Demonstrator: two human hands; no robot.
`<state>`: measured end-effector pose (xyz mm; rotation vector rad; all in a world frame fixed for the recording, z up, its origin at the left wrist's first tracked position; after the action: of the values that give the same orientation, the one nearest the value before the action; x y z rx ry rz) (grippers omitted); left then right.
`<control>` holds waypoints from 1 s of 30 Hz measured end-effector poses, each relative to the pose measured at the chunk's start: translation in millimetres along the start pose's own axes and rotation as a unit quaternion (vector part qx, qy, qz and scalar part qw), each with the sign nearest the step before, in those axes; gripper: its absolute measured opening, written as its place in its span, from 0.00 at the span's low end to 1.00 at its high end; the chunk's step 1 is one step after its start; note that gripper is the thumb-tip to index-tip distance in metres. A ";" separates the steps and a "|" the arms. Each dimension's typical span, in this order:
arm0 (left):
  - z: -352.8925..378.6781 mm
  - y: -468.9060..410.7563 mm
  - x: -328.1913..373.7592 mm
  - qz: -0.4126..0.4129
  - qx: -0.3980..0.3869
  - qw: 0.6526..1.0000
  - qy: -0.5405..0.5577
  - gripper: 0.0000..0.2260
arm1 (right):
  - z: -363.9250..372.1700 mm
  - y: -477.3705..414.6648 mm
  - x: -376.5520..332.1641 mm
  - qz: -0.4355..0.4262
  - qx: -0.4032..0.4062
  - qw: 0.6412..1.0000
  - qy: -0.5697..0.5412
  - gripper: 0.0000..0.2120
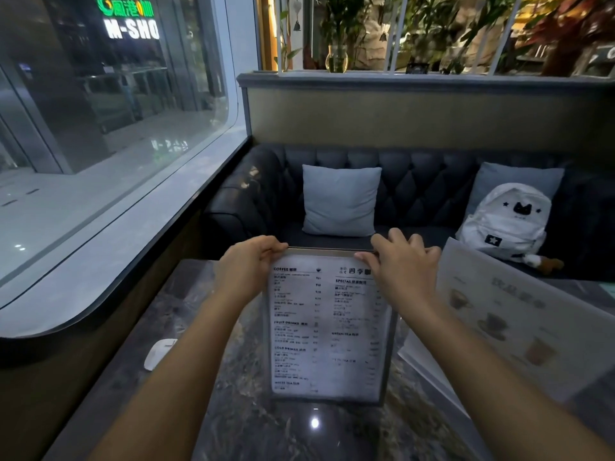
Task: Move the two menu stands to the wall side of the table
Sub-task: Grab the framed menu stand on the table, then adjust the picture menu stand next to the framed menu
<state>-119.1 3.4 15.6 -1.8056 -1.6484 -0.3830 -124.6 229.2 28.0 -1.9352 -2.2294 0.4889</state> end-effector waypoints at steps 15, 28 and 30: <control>3.4 -4.1 20.8 0.044 -0.041 0.995 -0.080 0.12 | -7.2 9.4 5.6 0.024 0.004 1.000 0.007 0.18; 75.4 -12.9 164.6 0.213 -0.062 0.975 -0.032 0.15 | -77.6 69.7 108.3 0.071 0.089 0.994 -0.003 0.12; 94.9 -15.1 184.3 0.238 -0.093 0.966 -0.038 0.15 | -81.2 82.3 133.5 0.102 0.078 0.992 -0.002 0.14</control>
<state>-123.3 206.0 62.2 -2.3040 -1.1960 -0.2595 -42.7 381.7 62.9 -2.0889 -1.9388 0.6732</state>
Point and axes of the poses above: each hand's wrist, its own y-axis away from the middle knuckle, its own z-axis out of the palm, x = y × z, the point moved 6 cm from there along -y, towards the middle knuckle, and after that the axes turned 11 degrees about -x, right-handed, at the moved point
